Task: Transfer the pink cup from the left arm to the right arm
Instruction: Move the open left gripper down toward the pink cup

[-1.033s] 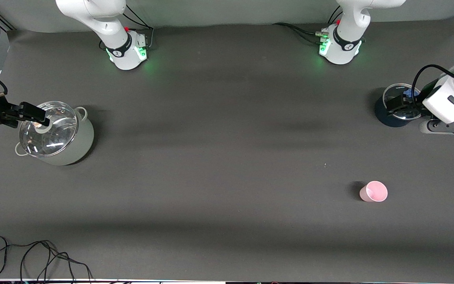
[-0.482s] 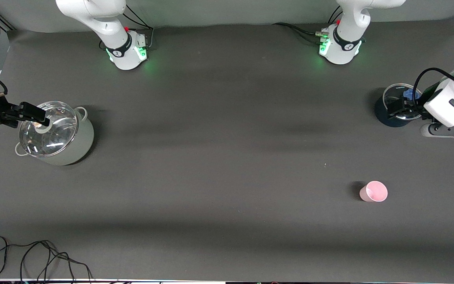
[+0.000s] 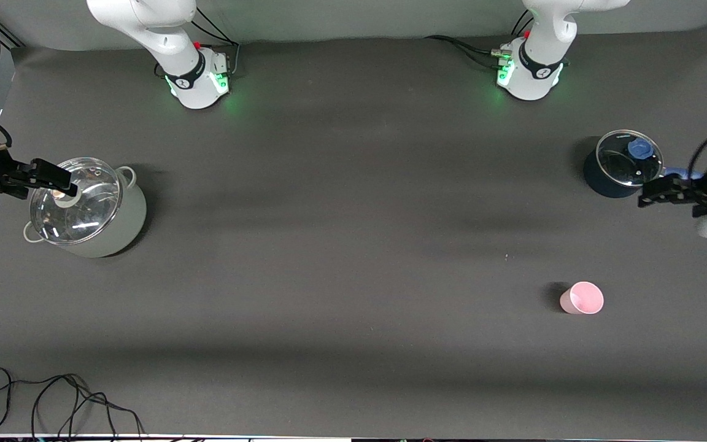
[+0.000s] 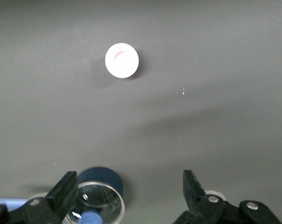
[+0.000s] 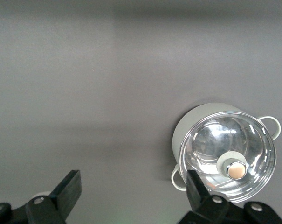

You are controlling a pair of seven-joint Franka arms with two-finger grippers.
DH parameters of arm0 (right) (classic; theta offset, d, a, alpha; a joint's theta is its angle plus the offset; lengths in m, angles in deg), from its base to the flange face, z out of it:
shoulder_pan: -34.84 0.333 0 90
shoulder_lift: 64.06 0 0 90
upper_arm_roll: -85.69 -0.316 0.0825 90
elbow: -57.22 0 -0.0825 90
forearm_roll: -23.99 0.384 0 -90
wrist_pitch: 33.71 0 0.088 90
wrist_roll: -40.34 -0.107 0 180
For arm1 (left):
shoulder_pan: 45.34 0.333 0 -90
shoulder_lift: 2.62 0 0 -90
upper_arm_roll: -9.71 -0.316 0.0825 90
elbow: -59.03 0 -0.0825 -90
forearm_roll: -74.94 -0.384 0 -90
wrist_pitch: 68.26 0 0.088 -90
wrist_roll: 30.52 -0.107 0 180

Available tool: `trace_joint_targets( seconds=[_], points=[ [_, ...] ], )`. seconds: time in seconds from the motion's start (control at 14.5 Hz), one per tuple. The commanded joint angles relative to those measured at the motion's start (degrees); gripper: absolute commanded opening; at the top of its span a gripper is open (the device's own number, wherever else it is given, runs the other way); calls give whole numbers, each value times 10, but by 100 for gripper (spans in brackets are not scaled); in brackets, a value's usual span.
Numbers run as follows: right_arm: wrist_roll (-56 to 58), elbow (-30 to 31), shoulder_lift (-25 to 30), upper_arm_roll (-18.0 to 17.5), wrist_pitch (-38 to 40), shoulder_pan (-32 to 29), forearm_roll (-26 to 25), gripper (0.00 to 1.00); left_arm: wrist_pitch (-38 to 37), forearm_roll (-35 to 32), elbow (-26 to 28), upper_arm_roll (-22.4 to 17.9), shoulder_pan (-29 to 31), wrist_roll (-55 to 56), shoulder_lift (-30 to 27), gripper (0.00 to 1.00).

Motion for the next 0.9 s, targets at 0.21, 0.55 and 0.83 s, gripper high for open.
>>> trace_joint_targets(
  seconds=[0.21,0.55,0.83],
  points=[
    [7,11,11,7,-5,6,12,100,-9,99,-58,1,69,-223,64,100],
    [7,10,10,7,-5,6,12,100,-5,207,-74,2,135,-432,122,100],
    [7,10,10,7,-5,6,12,100,10,291,-73,2,173,-551,170,100]
  ],
)
